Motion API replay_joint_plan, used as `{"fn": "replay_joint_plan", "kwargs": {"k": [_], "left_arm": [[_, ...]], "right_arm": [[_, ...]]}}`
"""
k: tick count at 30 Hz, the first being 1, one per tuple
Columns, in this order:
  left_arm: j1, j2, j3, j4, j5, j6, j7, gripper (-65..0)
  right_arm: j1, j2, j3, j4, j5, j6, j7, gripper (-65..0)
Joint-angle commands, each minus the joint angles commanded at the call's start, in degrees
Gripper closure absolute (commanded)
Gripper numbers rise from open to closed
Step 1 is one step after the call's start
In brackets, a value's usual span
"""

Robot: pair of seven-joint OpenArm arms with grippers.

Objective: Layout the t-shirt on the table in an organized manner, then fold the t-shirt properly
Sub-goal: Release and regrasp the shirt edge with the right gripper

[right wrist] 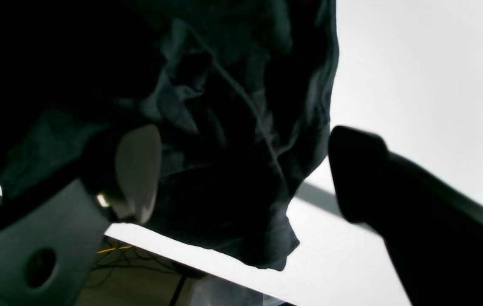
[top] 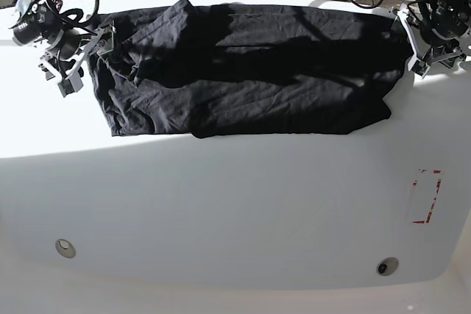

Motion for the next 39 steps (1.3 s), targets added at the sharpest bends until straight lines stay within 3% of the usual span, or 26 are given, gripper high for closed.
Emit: {"fn": "replay_joint_plan", "kwargs": {"k": [11,21,23,27,31,34,39], "left_arm": [[-2.5,-1.4,-2.5,0.0,0.2,0.0,-0.1,-44.7],[-2.5,-1.4,-2.4,-0.1,0.2,0.0,-0.3,-44.7],[-2.6,-1.4,-2.4,-0.1,0.2,0.0,-0.3,-44.7],[-2.6,-1.4,-2.3,-0.1,0.2,0.0,-0.3,-44.7],[-2.7,-1.4,-2.3,-0.1,0.2,0.0,-0.3,-44.7],[-3.6,-1.4,-2.3,-0.1,0.2,0.0,-0.3,-44.7],[-4.0,-1.4,-2.5,-0.1,0.2,0.0,-0.3,-44.7]], "right_arm": [[2.5,-5.0,-7.2,-4.0,-3.7,0.0,0.0,-58.3],[2.0,-6.5,-7.8,-4.1,-4.0,0.0,0.0,-56.9],[1.9,-6.5,-7.8,-4.1,-4.0,0.0,0.0,-51.8],[1.8,-6.5,-7.9,-4.1,-4.0,0.0,0.0,-29.2],[1.8,-6.5,-7.9,-4.1,-4.0,0.0,0.0,-10.9],[1.8,-6.5,-7.9,-4.1,-4.0,0.0,0.0,-6.7],[1.8,-6.6,-7.9,-4.1,-3.7,0.0,0.0,-6.3]]}}
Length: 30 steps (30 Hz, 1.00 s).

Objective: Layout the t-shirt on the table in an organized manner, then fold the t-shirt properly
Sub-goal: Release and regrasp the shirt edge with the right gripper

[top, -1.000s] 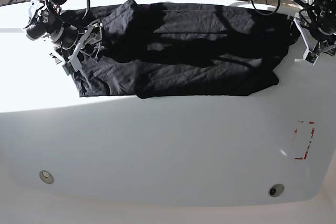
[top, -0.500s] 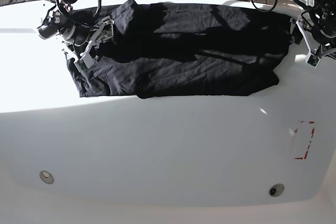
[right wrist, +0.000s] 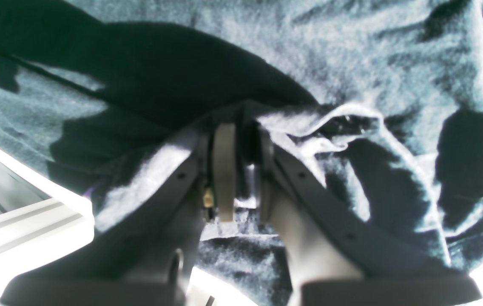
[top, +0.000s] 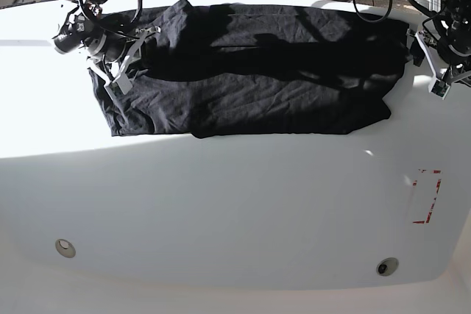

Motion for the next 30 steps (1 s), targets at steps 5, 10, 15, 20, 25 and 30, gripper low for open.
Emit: {"fn": "replay_joint_plan", "kwargs": {"k": [5,10,15,20,25,30], "left_arm": [[0.0,0.0,0.0,0.0,0.0,0.0,0.0,-44.7],[0.0,0.0,0.2,0.0,0.0,0.0,0.0,-44.7],[0.1,0.0,0.2,0.0,0.0,0.0,0.0,-44.7],[0.1,-0.1,0.2,0.0,0.0,0.0,0.0,-44.7],[0.2,-0.1,0.2,0.0,0.0,0.0,0.0,-44.6],[0.3,-0.1,0.1,0.0,0.1,0.0,0.0,-44.6]], "right_arm": [[0.7,0.0,0.0,0.2,0.3,0.0,0.0,-6.3],[3.3,-0.1,0.0,0.1,0.2,0.0,0.0,-6.3],[6.0,-1.0,0.0,0.0,-0.3,0.0,0.0,-6.5],[7.4,-1.5,0.0,0.0,-0.3,0.0,0.0,-7.0],[7.4,-1.2,0.0,0.0,-0.3,0.0,0.0,-12.7],[4.4,0.4,0.1,0.4,-0.3,0.0,-0.1,-39.6]]}}
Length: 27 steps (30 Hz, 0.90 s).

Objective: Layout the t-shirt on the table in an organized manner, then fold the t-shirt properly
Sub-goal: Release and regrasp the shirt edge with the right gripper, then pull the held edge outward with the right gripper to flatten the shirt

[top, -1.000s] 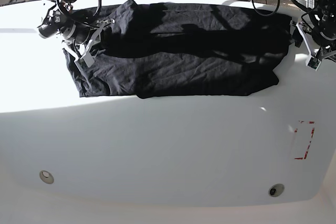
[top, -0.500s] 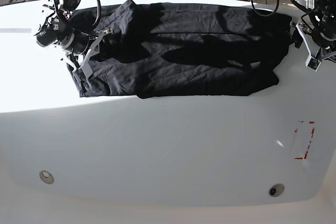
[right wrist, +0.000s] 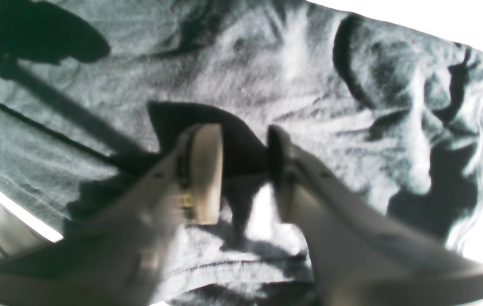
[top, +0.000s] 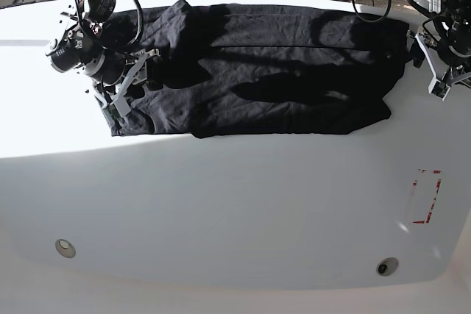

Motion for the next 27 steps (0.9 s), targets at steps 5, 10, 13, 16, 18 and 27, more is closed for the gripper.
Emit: {"fn": "replay_joint_plan", "kwargs": {"k": [5,10,13,16,18,27], "left_arm": [[0.0,0.0,0.0,0.0,0.0,0.0,0.0,-44.6],[0.0,0.1,0.1,0.0,0.0,0.0,0.0,-44.6],[0.0,0.1,0.1,0.0,0.0,0.0,0.0,-44.6],[0.0,0.1,0.1,0.0,0.0,0.0,0.0,-44.6],[0.0,0.1,0.1,0.0,0.0,0.0,0.0,-44.6],[0.0,0.1,0.1,0.0,0.0,0.0,0.0,-44.6]], "right_arm": [[-2.7,0.7,0.2,-0.4,-0.4,0.0,0.4,-51.8],[-4.7,0.3,-0.1,-0.8,-7.5,0.0,3.9,-48.7],[-4.8,-0.4,-0.6,-2.7,-9.3,0.0,5.5,-46.1],[-4.7,-0.4,-1.4,-4.8,-9.2,0.0,5.6,-41.1],[-4.6,-0.4,-1.8,-5.6,-9.2,0.0,5.6,-36.0],[-3.0,-1.6,-3.4,-5.3,-9.2,0.0,5.3,-14.4]]}}
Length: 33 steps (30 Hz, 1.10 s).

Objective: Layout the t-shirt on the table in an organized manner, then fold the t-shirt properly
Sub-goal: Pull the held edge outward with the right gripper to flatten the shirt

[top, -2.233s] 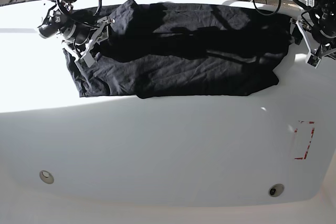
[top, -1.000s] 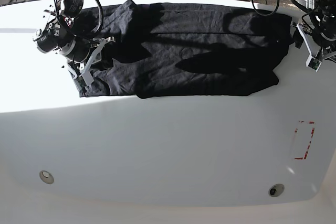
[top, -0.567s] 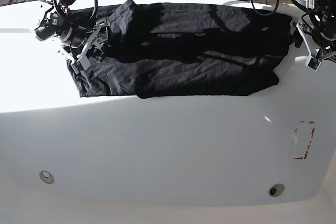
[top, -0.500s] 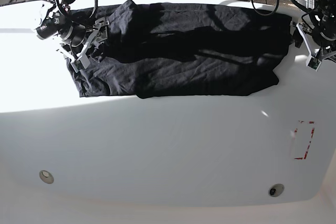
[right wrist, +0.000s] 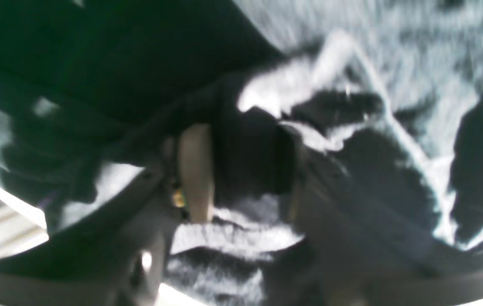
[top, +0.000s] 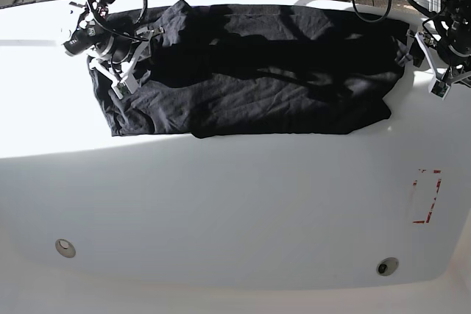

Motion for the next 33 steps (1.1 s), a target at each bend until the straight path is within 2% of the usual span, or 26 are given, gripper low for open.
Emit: {"fn": "replay_joint_plan", "kwargs": {"k": [5,9,23,25,30,33], "left_arm": [[0.0,0.0,-0.1,0.0,0.0,0.0,0.0,-44.6],[0.0,0.0,-0.1,0.0,0.0,0.0,0.0,-44.6],[0.0,0.0,0.0,0.0,0.0,0.0,0.0,-44.6],[0.0,0.0,0.0,0.0,0.0,0.0,0.0,-44.6],[0.0,0.0,0.0,0.0,-0.1,0.0,0.0,-44.6],[0.0,0.0,0.1,0.0,-0.2,0.0,0.0,-44.6]], "right_arm": [[1.1,-0.4,-0.2,1.6,0.0,0.0,-0.4,-8.6],[2.7,-0.4,-0.2,1.7,0.0,0.0,-1.8,-8.1],[9.1,-0.5,-0.1,-1.5,-0.5,0.0,-1.8,-9.2],[9.8,-0.4,-0.1,-2.6,-0.5,0.0,-1.8,-12.7],[10.0,-0.1,0.0,-3.6,-0.5,0.0,-1.8,-41.1],[9.6,0.5,0.2,-1.3,-0.3,0.0,-2.8,-52.5]]}}
